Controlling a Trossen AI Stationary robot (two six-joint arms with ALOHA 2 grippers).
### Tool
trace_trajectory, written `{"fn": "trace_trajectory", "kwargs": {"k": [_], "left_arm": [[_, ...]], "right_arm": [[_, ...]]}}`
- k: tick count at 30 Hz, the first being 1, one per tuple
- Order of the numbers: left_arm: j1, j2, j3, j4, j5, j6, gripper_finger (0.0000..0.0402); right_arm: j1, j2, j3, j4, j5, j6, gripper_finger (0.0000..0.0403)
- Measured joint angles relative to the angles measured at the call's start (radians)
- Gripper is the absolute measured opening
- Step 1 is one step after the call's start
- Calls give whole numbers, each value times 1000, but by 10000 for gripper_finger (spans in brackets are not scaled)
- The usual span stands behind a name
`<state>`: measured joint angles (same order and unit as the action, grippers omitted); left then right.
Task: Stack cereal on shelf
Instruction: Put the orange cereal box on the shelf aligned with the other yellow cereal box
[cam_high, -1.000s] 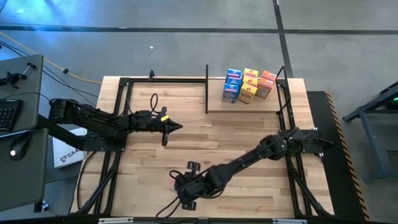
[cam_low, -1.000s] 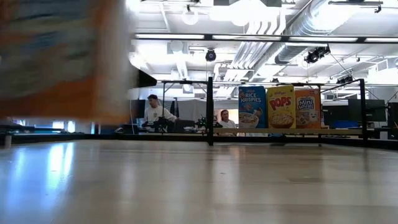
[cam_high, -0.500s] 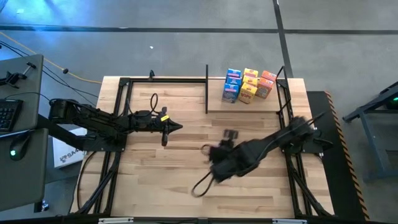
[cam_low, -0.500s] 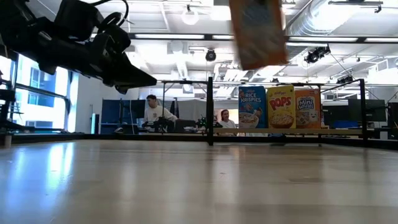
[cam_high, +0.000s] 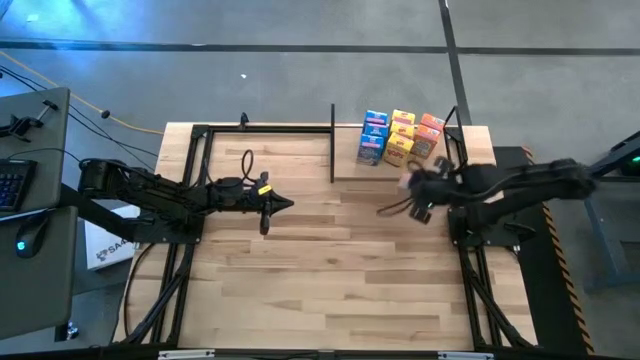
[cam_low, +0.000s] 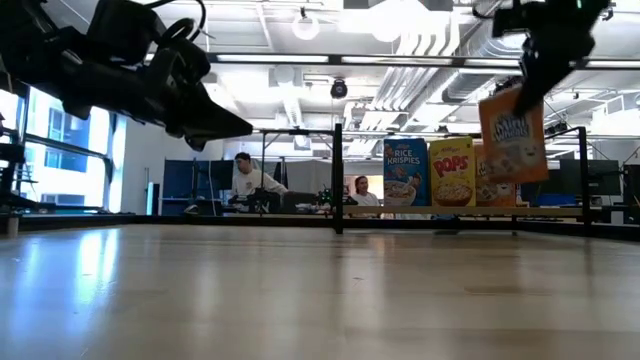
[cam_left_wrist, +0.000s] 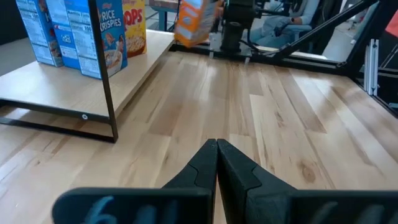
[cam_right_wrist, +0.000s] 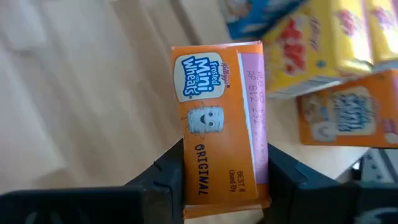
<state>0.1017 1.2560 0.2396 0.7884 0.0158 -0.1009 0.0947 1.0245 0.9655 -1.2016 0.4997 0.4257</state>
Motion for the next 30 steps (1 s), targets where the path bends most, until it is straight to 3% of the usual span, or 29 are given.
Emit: {"fn": "trace_trajectory", "kwargs": {"k": [7, 16, 21, 30], "left_arm": [[0, 0, 0, 26, 0, 0, 3], [0, 0, 0, 25, -1, 0, 3], [1, 0, 0, 24, -1, 0, 3], [0, 0, 0, 24, -1, 0, 3]], "right_arm": [[-320, -207, -158, 127, -34, -333, 122], [-675, -176, -234, 340, -233, -643, 122], [-763, -122, -233, 394, -275, -664, 130], [-776, -96, -224, 398, -242, -628, 217]]}}
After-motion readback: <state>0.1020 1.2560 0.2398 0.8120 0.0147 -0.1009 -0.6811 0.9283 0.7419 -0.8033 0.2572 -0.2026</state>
